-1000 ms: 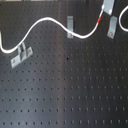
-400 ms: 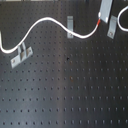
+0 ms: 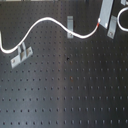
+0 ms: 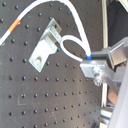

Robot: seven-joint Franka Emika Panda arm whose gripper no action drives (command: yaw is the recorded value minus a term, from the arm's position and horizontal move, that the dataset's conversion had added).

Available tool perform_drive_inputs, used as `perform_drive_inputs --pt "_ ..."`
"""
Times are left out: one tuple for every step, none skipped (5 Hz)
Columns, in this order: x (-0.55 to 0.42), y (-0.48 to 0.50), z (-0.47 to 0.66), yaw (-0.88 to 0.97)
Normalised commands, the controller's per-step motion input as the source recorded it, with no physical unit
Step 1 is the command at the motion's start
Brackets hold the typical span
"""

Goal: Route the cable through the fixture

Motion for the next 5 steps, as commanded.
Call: perform_drive_inputs --pt "-0.002 -0.001 0.13 0.0" --pt "-0.007 -0.008 0.1 0.0" --pt "-0.1 0.085 -0.03 0.0" --pt "0.014 0.191 0.0 -0.02" --pt "0.042 0.198 0.0 -0.03"
